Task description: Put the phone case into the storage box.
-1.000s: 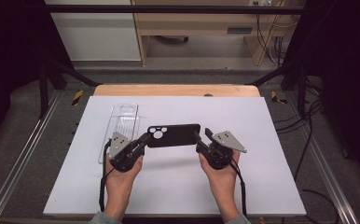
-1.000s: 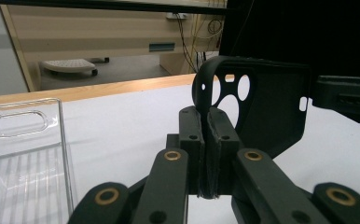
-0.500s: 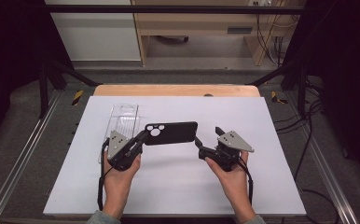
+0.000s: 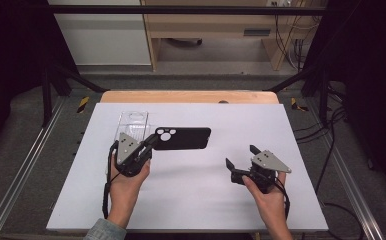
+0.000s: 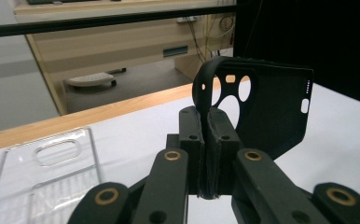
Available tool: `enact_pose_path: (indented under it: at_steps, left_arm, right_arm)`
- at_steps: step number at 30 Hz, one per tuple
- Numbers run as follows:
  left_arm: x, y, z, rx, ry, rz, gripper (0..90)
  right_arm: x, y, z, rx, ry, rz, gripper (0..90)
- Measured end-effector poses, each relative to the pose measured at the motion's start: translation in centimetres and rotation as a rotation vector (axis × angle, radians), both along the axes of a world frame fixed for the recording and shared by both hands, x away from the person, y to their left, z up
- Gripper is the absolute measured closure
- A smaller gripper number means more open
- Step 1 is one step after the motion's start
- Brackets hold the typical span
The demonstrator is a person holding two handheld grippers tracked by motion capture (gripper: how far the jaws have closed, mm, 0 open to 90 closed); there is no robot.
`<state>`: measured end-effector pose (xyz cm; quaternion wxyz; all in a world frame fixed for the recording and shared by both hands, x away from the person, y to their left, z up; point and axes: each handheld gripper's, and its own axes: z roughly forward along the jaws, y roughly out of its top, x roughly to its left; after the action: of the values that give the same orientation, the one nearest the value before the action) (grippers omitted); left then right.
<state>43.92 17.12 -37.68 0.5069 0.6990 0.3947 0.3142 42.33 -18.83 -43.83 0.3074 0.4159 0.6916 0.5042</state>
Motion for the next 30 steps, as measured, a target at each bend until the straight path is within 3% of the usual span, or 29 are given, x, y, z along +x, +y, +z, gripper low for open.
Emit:
enact_pose_path:
  at_steps: [7, 14, 18, 21, 25, 30]
  left_arm:
    - [0.7, 0.8, 1.3, 0.033, 0.000, 0.029, 85.5]
    - [1.4, 2.4, 3.1, 0.105, -0.026, 0.043, 85.5]
    - [2.0, 3.8, 4.1, 0.155, -0.039, 0.062, 85.5]
    - [2.5, 4.9, 4.9, 0.153, -0.046, 0.073, 85.5]
    - [3.0, 6.1, 5.9, 0.164, -0.059, 0.087, 85.5]
    - [3.3, 7.1, 7.0, 0.191, -0.083, 0.096, 85.5]
  right_arm:
    - [-0.7, -2.6, -1.1, 0.035, -0.014, -0.018, 8.7]
    - [-1.0, -3.0, -1.9, -0.035, -0.033, -0.004, 8.6]
    - [-1.1, -3.3, -2.0, -0.032, -0.046, -0.007, 8.2]
    - [-1.3, -3.4, -2.0, -0.038, -0.050, -0.025, 8.7]
    - [-1.5, -3.8, -2.0, -0.013, -0.095, -0.065, 9.0]
    - [-1.5, -4.1, -2.2, -0.030, -0.100, -0.062, 12.6]
